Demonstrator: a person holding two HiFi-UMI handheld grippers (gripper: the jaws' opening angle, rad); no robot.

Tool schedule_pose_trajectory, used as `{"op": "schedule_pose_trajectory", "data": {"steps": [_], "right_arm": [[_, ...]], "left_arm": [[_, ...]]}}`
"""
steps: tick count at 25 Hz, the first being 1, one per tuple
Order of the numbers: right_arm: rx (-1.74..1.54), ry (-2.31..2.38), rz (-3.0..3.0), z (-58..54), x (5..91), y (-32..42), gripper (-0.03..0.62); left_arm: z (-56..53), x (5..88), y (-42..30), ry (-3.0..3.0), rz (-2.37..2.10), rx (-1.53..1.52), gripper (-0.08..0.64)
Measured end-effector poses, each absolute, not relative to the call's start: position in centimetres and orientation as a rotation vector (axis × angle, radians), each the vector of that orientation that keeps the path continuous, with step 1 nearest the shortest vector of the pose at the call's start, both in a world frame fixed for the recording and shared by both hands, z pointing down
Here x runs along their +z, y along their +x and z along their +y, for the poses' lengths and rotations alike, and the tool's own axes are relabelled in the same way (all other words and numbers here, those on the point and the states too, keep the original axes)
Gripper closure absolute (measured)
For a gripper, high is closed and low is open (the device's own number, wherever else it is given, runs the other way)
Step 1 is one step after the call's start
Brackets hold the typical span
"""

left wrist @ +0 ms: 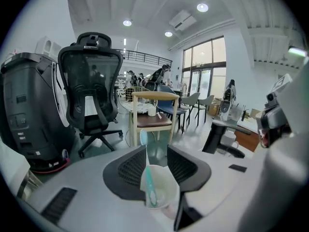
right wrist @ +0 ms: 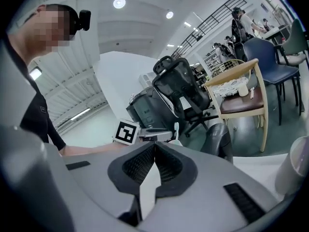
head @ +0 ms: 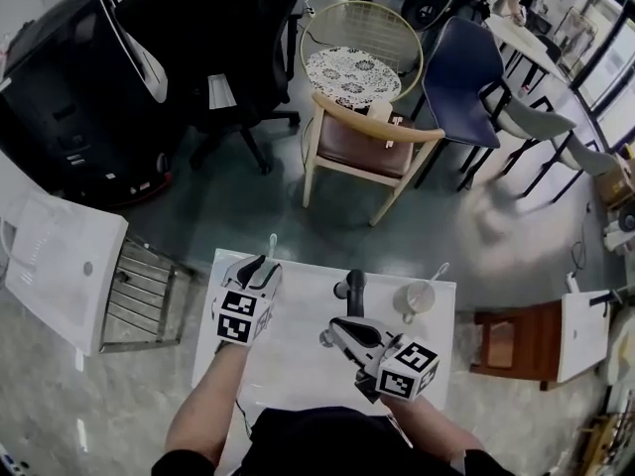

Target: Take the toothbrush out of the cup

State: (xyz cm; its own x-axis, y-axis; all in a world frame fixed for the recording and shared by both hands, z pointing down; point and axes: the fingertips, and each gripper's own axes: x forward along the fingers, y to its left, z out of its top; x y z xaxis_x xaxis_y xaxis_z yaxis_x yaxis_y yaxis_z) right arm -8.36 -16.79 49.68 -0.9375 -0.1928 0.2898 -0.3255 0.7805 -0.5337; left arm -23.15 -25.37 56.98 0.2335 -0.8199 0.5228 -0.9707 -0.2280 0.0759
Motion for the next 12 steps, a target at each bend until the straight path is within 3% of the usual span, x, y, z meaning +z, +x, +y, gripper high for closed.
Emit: {"op": "schedule_pose_trajectory", "data": {"steps": [12], "right_arm": [[0.936, 0.393, -2.691, -17.4, 51.7, -8.1, 0.565]], "left_arm": [[-28.0, 61.5, -24.7, 2.052, -1.570, 0.633, 0.431]]}}
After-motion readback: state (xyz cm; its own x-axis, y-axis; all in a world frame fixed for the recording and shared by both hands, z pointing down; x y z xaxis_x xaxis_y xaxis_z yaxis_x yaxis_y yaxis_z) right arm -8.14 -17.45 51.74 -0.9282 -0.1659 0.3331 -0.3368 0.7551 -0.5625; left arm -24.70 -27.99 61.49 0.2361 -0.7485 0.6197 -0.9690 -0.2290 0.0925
